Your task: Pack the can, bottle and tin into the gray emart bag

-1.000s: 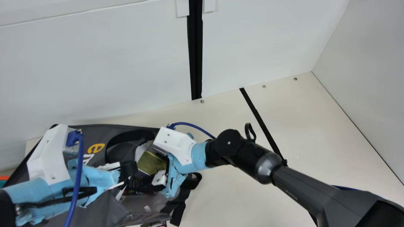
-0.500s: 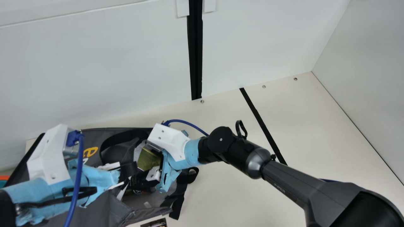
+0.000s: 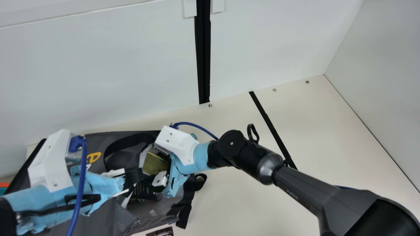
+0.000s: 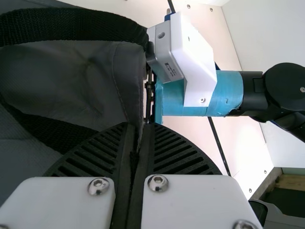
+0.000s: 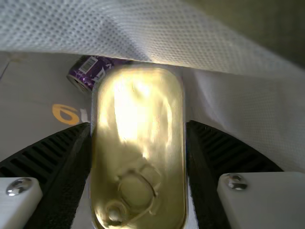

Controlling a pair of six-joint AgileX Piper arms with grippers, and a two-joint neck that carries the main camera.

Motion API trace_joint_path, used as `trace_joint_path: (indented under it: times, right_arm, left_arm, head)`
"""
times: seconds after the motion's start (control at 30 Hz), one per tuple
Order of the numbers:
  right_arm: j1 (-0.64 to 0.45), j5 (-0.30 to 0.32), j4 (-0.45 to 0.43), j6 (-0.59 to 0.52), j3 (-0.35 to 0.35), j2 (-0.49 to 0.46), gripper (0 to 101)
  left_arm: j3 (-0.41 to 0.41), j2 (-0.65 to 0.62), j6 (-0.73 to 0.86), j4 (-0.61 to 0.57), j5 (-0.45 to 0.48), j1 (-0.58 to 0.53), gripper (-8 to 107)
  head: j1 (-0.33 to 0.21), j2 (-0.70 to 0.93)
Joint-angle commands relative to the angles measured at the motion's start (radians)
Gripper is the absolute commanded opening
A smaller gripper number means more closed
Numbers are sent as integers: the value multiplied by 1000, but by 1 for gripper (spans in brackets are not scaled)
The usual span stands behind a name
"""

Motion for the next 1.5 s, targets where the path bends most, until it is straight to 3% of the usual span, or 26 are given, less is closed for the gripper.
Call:
trace_joint_path:
  times: [0.0, 0.17, 0.77, 1.47]
  right_arm:
    - [-1, -1, -3, -2, 4, 0, 77]
    - [-6, 0, 4, -7, 9, -5, 91]
    - [-75, 30, 15, -30, 59, -63, 91]
    - [-163, 57, -31, -1, 128, -177, 91]
  left_arm:
    - [0, 0, 0, 0, 0, 0, 10]
    - [0, 0, 0, 0, 0, 0, 10]
    - [0, 0, 0, 0, 0, 0, 10]
    - [0, 0, 0, 0, 0, 0, 10]
  head:
    - [-23, -1]
    - [-23, -1]
    - [-23, -1]
    - [-23, -1]
